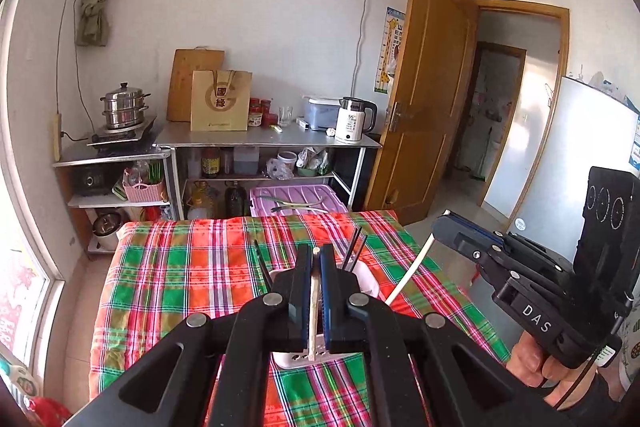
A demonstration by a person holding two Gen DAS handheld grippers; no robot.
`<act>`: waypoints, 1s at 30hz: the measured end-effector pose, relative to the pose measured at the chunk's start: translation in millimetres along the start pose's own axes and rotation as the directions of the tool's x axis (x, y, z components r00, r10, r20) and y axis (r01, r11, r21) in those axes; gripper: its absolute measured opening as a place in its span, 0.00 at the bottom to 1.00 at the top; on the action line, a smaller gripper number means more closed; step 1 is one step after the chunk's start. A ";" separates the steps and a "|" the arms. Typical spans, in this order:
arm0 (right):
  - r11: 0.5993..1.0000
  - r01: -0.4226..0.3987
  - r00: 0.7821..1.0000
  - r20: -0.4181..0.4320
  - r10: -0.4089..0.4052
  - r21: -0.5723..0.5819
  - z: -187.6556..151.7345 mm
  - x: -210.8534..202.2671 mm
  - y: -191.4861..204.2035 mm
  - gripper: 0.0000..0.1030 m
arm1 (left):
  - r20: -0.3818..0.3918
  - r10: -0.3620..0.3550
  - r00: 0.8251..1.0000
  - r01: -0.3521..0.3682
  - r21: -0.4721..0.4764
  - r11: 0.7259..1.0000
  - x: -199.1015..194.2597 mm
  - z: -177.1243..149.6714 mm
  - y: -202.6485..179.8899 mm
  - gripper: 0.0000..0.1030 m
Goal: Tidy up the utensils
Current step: 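Lower both chopsticks into the basket and open both tools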
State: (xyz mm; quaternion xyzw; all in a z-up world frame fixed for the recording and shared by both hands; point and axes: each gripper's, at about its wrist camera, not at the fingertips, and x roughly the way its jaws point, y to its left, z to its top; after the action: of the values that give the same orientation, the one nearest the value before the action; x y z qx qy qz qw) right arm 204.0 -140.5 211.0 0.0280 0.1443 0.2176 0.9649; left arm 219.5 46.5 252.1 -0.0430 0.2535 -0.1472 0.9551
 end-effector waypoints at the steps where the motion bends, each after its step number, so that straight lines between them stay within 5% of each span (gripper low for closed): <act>1: 1.000 0.004 1.000 0.008 -0.004 -0.003 2.3 3.1 0.2 0.04 | 0.006 0.007 1.000 -0.007 0.007 1.000 2.5 3.2 0.2 0.04; 14: 0.999 0.038 0.999 -0.018 -0.037 0.005 -15.9 51.9 -12.8 0.04 | 0.015 -0.003 1.000 0.003 0.006 1.000 54.6 3.7 18.2 0.04; 30: 0.998 0.057 0.983 -0.176 -0.052 0.018 -70.1 83.9 -20.3 0.04 | -0.152 -0.007 0.988 0.001 -0.043 0.999 116.4 -58.0 41.9 0.04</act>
State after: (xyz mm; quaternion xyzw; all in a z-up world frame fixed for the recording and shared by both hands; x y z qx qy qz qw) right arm 264.4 -123.5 119.3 0.0160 0.2318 0.1910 0.9537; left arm 297.9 50.8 140.3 -0.0526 0.3286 -0.1465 0.9315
